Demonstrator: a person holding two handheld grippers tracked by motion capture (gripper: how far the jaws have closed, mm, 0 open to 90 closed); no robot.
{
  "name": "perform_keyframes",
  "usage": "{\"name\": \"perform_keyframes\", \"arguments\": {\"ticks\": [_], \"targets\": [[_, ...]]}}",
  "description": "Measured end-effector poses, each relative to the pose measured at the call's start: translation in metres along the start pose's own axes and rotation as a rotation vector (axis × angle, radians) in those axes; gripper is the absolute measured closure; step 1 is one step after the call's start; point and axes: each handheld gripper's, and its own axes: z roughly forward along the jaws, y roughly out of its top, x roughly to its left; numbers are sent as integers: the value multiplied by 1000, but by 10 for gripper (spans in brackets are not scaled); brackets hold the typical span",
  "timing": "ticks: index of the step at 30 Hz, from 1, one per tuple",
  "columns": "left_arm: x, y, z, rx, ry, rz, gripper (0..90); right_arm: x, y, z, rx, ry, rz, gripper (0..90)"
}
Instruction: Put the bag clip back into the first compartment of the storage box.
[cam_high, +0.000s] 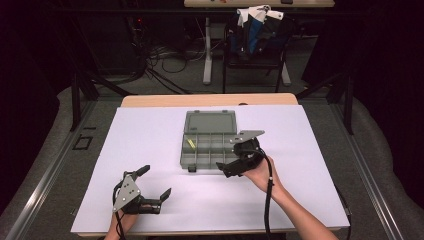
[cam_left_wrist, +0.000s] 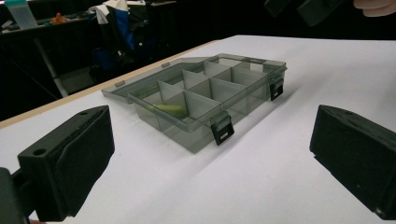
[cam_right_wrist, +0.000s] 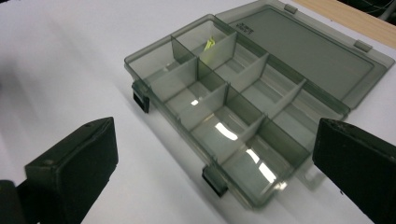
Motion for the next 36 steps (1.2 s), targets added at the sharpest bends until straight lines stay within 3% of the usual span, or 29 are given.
{"name": "perform_keyframes", "arguments": {"ticks": [27, 36], "targets": [[2, -1, 0, 9, 7, 0, 0, -13, -102, -52, -93, -89, 52, 0], [2, 0, 0, 6, 6, 2, 0, -12, -122, -61, -124, -80, 73, 0]]}}
